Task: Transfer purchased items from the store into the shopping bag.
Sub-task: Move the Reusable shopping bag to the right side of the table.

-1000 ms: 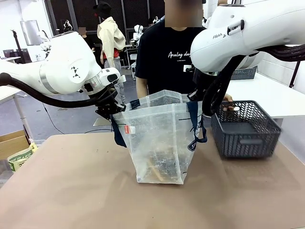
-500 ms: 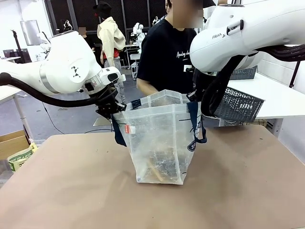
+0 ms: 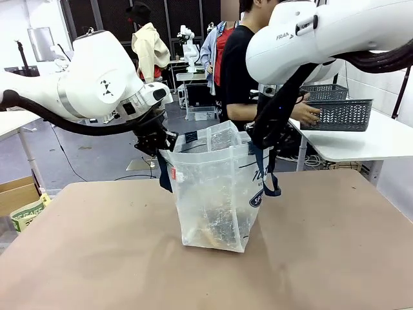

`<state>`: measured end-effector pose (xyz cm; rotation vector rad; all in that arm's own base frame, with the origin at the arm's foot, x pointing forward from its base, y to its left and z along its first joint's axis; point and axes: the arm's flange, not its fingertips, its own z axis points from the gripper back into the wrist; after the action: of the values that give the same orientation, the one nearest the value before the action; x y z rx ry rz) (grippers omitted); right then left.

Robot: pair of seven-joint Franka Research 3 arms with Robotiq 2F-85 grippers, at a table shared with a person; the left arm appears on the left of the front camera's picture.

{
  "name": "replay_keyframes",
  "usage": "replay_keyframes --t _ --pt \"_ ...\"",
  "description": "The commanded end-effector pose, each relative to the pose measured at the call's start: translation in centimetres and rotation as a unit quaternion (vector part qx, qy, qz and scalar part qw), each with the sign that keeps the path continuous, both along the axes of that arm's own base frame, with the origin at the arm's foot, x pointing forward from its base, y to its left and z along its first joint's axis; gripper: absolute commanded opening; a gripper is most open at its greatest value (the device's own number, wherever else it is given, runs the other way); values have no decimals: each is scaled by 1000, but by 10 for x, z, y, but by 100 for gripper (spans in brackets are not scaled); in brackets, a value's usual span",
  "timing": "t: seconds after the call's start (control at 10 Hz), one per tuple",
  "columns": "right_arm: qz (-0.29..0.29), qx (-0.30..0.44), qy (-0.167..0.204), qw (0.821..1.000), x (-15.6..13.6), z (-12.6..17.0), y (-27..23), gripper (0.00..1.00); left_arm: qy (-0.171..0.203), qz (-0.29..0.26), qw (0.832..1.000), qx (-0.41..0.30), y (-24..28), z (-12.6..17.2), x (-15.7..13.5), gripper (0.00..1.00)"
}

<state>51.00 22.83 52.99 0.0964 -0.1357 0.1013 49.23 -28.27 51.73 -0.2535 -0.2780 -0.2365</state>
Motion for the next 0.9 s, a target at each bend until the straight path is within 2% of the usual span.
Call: replay_keyframes --t 0.0,0.4,0.7,0.8 --pt "-13 -31 -5 999 17 6 16 0 19 43 999 1 -17 11 0 0" --pt "-9 -18 -33 999 29 12 43 0 29 44 998 -16 -37 19 4 0" --pt "3 2 -36 999 33 2 52 0 62 2 997 -55 -50 16 1 0" --pt "8 -7 -23 1000 25 7 45 0 33 30 999 -25 -42 12 0 0"
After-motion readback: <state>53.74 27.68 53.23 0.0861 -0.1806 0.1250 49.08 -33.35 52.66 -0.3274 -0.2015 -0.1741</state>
